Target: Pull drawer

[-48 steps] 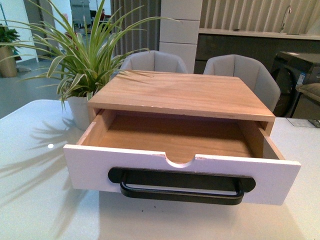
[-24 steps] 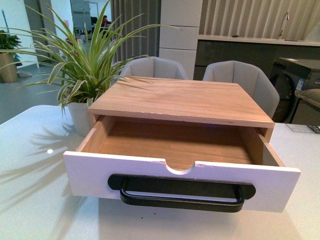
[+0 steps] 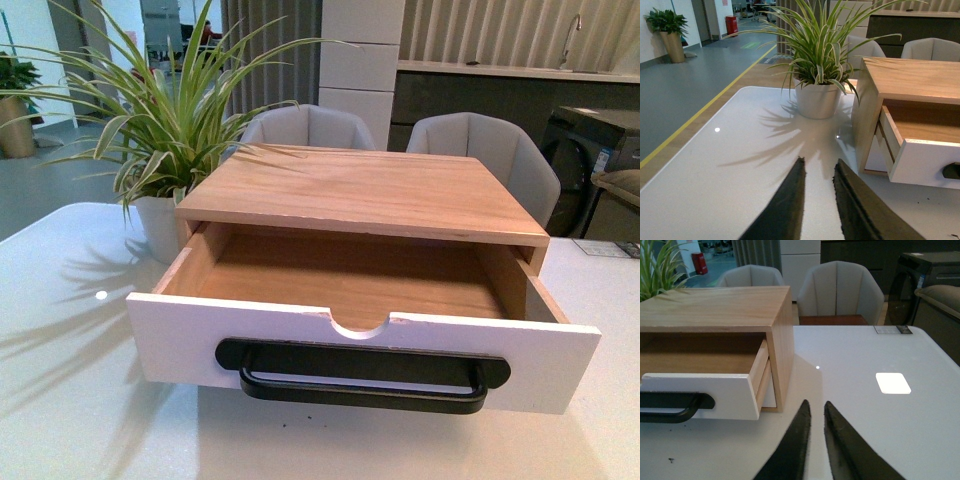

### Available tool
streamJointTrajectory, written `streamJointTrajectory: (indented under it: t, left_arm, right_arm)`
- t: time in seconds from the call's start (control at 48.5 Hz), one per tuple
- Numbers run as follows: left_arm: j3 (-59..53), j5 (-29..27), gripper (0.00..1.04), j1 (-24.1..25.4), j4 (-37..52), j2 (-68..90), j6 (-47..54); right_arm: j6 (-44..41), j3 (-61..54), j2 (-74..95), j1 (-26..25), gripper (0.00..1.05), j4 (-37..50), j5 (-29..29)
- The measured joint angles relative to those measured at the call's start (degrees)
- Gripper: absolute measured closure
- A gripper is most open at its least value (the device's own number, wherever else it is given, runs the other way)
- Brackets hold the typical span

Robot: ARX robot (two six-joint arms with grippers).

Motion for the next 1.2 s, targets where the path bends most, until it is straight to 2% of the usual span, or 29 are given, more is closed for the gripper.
streamJointTrajectory:
  t: [0.062,0.103,0.701,0.742,1.196]
  left_arm:
    - [-0.3,-0.2,0.97,0.0,0.0,-0.3,0.0]
    - [-0.6,-0.1,1.02,0.0,0.0,-0.5,0.0]
    - [-3.4,-0.1,1.01,0.0,0.4,-3.4,0.1]
    - [-3.4,-0.1,0.97,0.0,0.4,-3.4,0.1]
    - [-3.4,-0.1,0.28,0.0,0.4,-3.4,0.1]
  right_arm:
    - [0.0,-0.4,-0.4,0.2,1.03,0.0,0.6]
    - [0.1,-0.6,-0.6,0.2,1.03,0.0,0.6]
    - [0.0,-2.9,-4.0,0.4,1.03,0.6,0.7]
    - [0.0,-2.9,-4.0,0.4,0.99,0.6,0.7]
    - [0.0,-2.9,-4.0,0.4,0.30,0.6,0.7]
